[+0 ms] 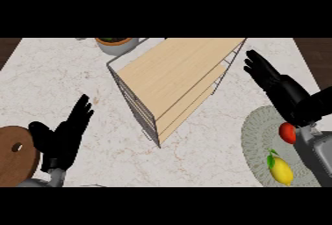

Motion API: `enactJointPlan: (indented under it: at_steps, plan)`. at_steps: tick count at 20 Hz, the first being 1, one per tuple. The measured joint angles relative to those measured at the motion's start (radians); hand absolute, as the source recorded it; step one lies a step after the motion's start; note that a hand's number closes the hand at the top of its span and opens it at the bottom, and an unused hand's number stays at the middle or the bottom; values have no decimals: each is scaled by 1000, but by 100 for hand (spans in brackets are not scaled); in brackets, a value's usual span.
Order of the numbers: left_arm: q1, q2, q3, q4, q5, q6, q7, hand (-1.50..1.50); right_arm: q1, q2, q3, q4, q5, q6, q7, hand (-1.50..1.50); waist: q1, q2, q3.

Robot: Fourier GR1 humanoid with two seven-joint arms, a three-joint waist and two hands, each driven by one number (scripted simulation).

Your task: Pick the tomato from the placemat and place it in the tiered shelf

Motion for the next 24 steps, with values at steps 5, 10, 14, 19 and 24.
enactJointPlan:
  at_steps: [5,10,14,19,24]
  plan:
    - [67,19,43,40,20,11,4,0,115,-114,-173,45,80,-164,-46,150,-65,-20,25]
    - [124,29,78,80,54,9,16,0,302,-205,-340,231,156,-374,6,-150,-130,-14,31]
    - [127,34,91,118,83,-47,18,0,492,-159,-474,255,113,-445,-106,-150,-104,-20,34]
    - [74,25,103,192,88,-115,19,0,728,-119,-542,118,70,-370,-211,-150,-59,-19,35]
    - [28,13,109,234,76,-145,32,0,869,-168,-576,-82,39,-284,-107,-150,-35,-18,34]
